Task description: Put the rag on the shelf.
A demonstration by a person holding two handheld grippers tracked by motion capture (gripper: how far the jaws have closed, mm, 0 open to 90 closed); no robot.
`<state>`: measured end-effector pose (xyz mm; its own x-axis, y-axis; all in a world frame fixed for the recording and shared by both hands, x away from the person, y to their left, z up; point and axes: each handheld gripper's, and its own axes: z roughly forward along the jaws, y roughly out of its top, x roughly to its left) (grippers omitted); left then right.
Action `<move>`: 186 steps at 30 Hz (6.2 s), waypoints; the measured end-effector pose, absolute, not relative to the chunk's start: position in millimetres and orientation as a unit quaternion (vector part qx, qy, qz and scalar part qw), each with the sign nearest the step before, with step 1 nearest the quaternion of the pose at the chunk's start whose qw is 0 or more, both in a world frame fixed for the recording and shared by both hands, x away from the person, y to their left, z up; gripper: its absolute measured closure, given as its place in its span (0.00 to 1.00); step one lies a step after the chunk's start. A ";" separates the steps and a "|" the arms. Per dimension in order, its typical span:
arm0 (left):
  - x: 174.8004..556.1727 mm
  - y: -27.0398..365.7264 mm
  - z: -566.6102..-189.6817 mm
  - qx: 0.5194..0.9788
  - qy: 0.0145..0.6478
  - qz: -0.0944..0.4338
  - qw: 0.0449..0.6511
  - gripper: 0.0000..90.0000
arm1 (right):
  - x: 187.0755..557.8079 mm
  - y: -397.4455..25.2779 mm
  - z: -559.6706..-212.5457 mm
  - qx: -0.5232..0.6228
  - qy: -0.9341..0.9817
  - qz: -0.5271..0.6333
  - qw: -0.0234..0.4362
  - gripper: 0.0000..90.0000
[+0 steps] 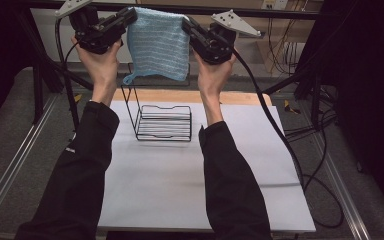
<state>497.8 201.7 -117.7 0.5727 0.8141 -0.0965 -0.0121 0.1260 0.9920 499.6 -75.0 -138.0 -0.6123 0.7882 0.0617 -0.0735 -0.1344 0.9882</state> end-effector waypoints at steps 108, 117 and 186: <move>440.7 240.5 -212.3 0.685 0.353 0.223 0.598 0.80 | 469.7 -72.3 -230.7 0.258 0.742 0.578 0.221 0.92; 454.4 222.6 -200.4 0.719 0.369 0.202 0.553 0.94 | 468.1 -72.6 -237.1 0.247 0.749 0.573 0.220 0.91; 439.5 218.3 -248.2 0.759 0.358 0.215 0.499 0.65 | 456.3 -100.2 -257.6 0.288 0.750 0.571 0.170 0.57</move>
<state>439.5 218.3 -248.2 0.6514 0.7581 -0.0312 0.3294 -0.2455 0.9117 456.3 -100.2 -257.6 -0.7763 0.6260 0.0736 0.2370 0.1817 0.9544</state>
